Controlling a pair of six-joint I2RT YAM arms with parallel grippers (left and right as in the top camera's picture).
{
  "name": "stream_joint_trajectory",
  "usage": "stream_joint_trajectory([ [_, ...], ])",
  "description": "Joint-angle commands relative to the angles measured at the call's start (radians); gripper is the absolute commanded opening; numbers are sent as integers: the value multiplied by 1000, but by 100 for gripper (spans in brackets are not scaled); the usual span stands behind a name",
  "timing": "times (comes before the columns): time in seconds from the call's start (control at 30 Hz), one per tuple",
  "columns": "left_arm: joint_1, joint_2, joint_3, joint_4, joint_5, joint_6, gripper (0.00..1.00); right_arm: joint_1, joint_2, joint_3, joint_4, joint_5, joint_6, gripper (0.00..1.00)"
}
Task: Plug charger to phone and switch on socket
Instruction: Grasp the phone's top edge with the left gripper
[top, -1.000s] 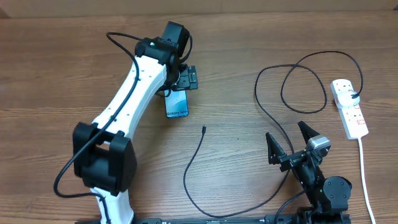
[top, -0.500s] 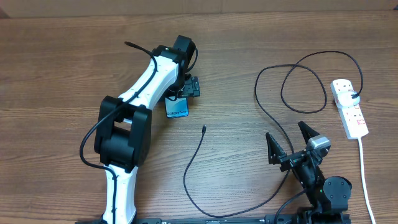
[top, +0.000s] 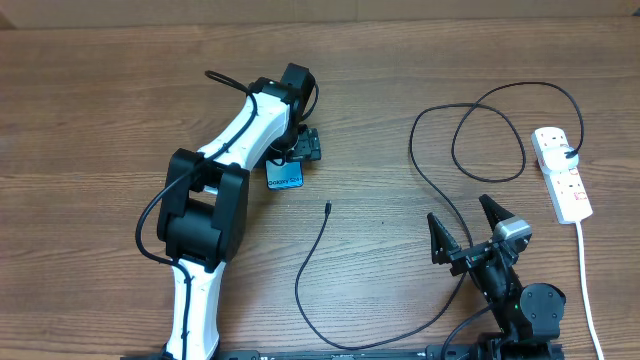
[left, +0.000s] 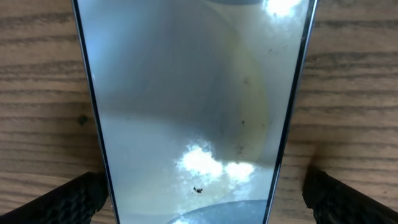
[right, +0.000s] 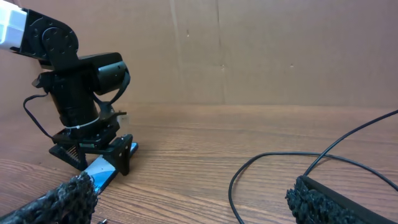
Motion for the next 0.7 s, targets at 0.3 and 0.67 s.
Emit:
stream_joint_trajectory([
  [0.3,0,13,-88,-39,11,13,100,6,-8,-10,6,-8,3,100],
  [0.67,13,13,-87,27,5,8,100,6,-8,-10,6,-8,3,100],
])
